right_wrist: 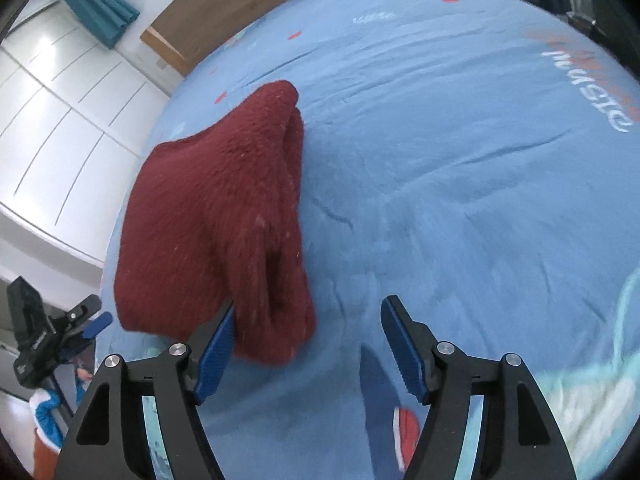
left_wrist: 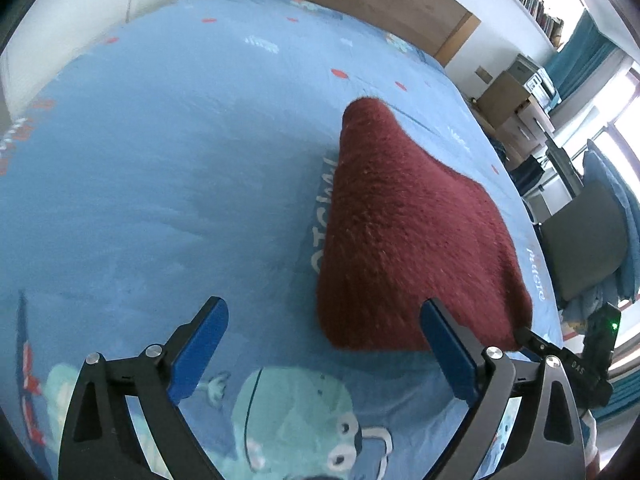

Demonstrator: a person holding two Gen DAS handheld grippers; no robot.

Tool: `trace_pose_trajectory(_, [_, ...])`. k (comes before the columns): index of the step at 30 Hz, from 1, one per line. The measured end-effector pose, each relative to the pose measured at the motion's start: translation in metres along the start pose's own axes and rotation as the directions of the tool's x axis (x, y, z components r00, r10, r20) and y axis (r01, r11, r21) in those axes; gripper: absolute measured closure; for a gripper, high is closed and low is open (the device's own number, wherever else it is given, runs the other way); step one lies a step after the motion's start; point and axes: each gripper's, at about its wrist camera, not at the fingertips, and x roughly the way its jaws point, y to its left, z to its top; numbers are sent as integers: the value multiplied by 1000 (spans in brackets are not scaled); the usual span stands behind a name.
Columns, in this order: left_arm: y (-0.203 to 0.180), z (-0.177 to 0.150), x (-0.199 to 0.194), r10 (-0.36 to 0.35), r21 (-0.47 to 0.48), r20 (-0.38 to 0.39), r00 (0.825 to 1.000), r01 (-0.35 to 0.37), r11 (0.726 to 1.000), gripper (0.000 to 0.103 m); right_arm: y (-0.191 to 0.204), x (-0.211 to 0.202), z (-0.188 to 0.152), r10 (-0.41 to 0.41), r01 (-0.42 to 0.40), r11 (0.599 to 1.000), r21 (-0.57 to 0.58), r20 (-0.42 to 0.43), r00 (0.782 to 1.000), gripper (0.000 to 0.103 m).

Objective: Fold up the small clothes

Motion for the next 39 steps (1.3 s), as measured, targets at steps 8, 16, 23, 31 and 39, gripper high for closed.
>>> trace_pose_trajectory(8, [-16, -27, -48, 70, 24, 89, 994, -72, 997, 8, 26, -57, -37, -70, 74, 996, -40, 87, 994, 30])
trace_pose_trajectory(16, [-11, -72, -85, 114, 31, 133, 985, -119, 992, 8, 52, -96, -83, -126, 137, 987, -82, 127, 984, 30])
trace_pose_trajectory(23, [-7, -119, -110, 168, 53, 181, 969, -180, 982, 8, 80, -122, -132, -151, 179, 971, -160, 170, 974, 27])
trace_pose_trajectory(31, [-21, -164, -124, 239, 117, 241, 941, -272, 955, 4, 96, -141, -178, -151, 188, 965, -183, 200, 968, 24])
trace_pose_trajectory(39, [-20, -191, -124, 289, 144, 269, 919, -335, 931, 2, 90, -158, -205, -190, 232, 958, -171, 235, 953, 10])
